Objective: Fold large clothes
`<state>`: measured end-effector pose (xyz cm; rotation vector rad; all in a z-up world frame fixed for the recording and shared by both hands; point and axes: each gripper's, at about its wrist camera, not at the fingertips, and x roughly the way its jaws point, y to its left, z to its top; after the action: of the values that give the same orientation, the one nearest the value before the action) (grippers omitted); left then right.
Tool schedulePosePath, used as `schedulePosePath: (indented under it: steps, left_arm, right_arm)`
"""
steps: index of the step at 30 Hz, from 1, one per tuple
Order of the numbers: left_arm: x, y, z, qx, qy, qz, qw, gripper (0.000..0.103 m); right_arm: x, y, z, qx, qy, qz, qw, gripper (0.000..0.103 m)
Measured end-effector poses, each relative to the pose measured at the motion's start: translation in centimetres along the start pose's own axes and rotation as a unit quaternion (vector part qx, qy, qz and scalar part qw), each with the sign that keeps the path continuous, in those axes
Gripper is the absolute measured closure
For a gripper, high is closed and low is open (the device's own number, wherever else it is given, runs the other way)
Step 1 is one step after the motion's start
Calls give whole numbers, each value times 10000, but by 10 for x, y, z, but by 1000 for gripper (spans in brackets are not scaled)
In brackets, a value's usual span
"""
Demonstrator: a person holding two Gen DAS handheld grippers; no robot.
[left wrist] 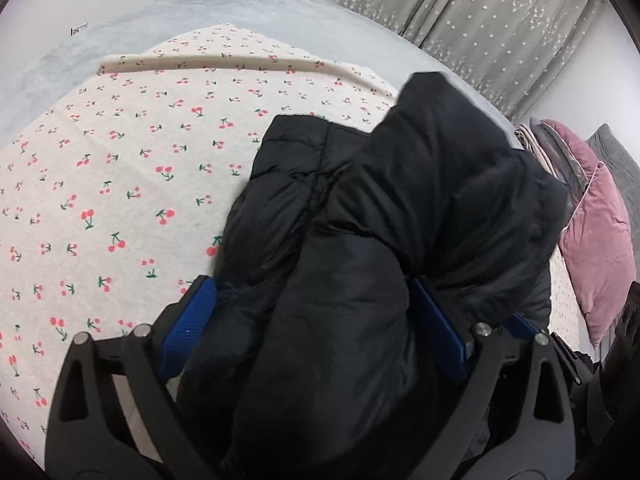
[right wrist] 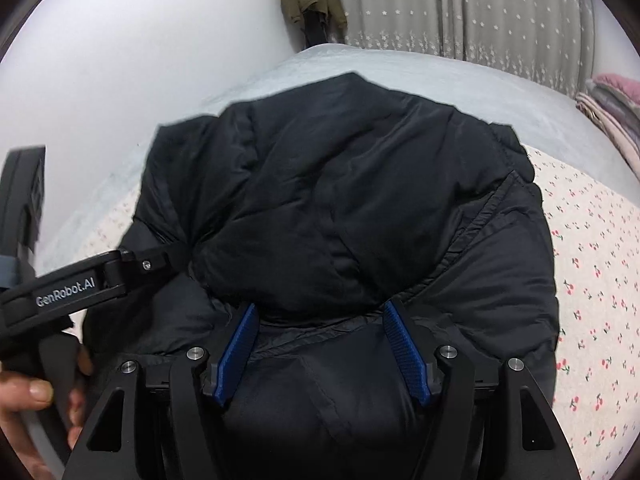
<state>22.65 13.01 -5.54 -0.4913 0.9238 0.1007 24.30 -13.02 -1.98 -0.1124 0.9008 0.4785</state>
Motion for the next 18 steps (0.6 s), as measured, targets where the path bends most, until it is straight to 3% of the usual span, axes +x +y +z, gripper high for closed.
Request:
schedulePosePath:
  steps: [10, 13, 16, 18]
  left_arm:
    - [7, -1, -16, 204, -99, 68, 9997, 5]
    - [5, -2, -19, 314, -52, -11, 9995, 5]
    - [-4, -1, -21, 357, 59, -123, 9993, 5]
    - [-12, -1, -23, 425, 105, -154, 9989, 5]
  right_arm:
    - [18, -3, -4, -56, 31, -191, 9998, 36]
    - [1, 0, -1, 24, 109, -82, 9999, 35]
    - [-47, -8, -15, 249, -52, 242, 9994, 31]
    - [-70, -23, -26, 364, -142, 241, 9989, 27]
